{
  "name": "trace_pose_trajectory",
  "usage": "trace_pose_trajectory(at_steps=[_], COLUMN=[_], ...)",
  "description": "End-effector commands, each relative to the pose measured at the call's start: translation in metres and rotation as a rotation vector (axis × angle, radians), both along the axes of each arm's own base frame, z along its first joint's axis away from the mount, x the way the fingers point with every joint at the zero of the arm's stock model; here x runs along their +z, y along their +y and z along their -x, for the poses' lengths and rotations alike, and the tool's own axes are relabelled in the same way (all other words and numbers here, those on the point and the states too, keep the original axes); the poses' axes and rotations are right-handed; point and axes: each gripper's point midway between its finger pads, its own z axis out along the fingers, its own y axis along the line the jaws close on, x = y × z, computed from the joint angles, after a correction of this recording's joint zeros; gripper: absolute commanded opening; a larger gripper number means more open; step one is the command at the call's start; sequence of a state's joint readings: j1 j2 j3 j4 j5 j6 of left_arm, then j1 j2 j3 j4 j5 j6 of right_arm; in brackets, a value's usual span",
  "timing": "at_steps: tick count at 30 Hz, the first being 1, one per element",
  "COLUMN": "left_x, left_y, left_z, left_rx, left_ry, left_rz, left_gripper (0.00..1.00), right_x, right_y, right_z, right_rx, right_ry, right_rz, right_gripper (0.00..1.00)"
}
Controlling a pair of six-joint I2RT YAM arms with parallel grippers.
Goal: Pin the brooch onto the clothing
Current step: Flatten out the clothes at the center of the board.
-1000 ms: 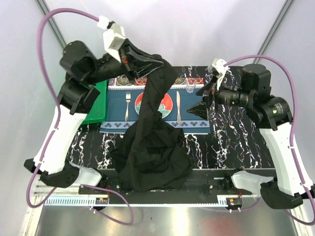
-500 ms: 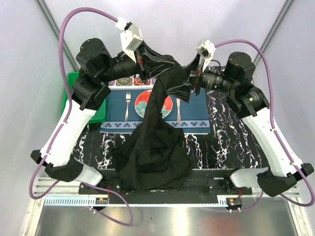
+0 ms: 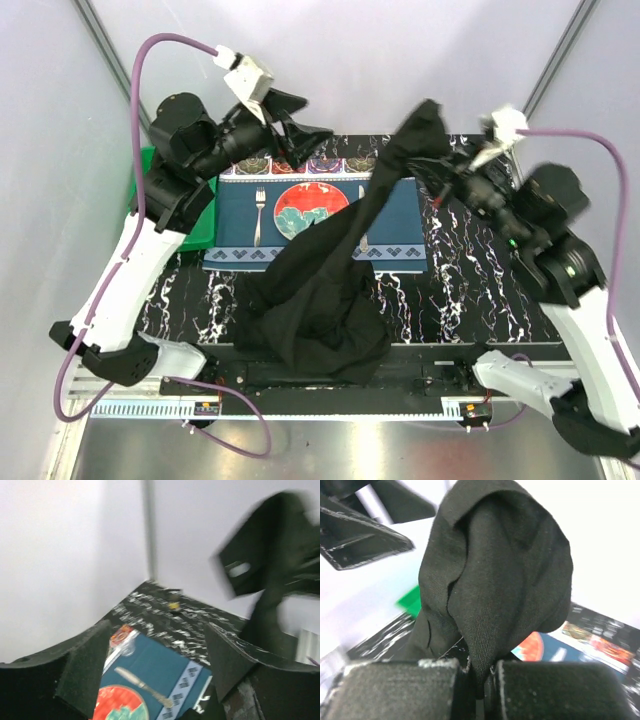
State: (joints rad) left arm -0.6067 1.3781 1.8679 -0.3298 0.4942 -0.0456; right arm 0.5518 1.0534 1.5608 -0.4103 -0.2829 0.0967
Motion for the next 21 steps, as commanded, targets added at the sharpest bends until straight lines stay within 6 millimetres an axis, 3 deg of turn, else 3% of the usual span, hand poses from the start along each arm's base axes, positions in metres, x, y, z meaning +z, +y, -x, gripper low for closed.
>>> trace_pose_trajectory(at_steps=[1, 2, 3, 4, 5, 10, 14, 16, 18, 19, 21], left_x=[0.005, -0.005, -0.029, -0.045, -0.077, -0.185, -0.242, -0.259, -0.275, -0.268, -0.283], left_y=[0.080, 0.091, 0.105, 0.107, 0.107, 0.104, 0.100, 0.088, 0.060, 0.052, 0.031], left_z=[-0.061, -0.073, -0.091, -0.099, -0.108, -0.133, -0.140, -0.127, -0.086, -0.061, 0.001], left_rx=[0.407, 0.458, 0.521, 0.536, 0.550, 0.529, 0.505, 0.407, 0.130, 0.028, -0.205], left_ry=[0.005, 0.025, 0.042, 0.037, 0.063, 0.165, 0.277, 0.318, 0.316, 0.272, 0.184], left_rz=[0.064, 0.053, -0.004, -0.055, -0.126, -0.401, -0.497, -0.527, -0.532, -0.522, -0.596], left_gripper=[0.80, 0.80, 0.80, 0.79, 0.79, 0.78, 0.74, 0.70, 0.70, 0.70, 0.74], right_x=[0.019, 0.017, 0.021, 0.022, 0.024, 0.019, 0.009, 0.008, 0.008, 0.009, 0.008], right_y=[-0.121, -0.133, -0.154, -0.161, -0.161, -0.154, -0.155, -0.162, -0.175, -0.177, -0.181], right_z=[-0.003, 0.000, 0.006, 0.009, 0.020, 0.068, 0.104, 0.112, 0.119, 0.122, 0.128], right_rx=[-0.596, -0.635, -0.698, -0.719, -0.691, -0.530, -0.447, -0.460, -0.509, -0.511, -0.520], right_ry=[-0.061, -0.054, -0.067, -0.072, -0.098, -0.307, -0.386, -0.423, -0.445, -0.458, -0.472], right_rz=[-0.104, -0.099, -0.122, -0.125, -0.110, 0.051, 0.164, 0.208, 0.250, 0.268, 0.293], right_gripper=[0.00, 0.00, 0.00, 0.00, 0.00, 0.00, 0.00, 0.00, 0.00, 0.00, 0.00])
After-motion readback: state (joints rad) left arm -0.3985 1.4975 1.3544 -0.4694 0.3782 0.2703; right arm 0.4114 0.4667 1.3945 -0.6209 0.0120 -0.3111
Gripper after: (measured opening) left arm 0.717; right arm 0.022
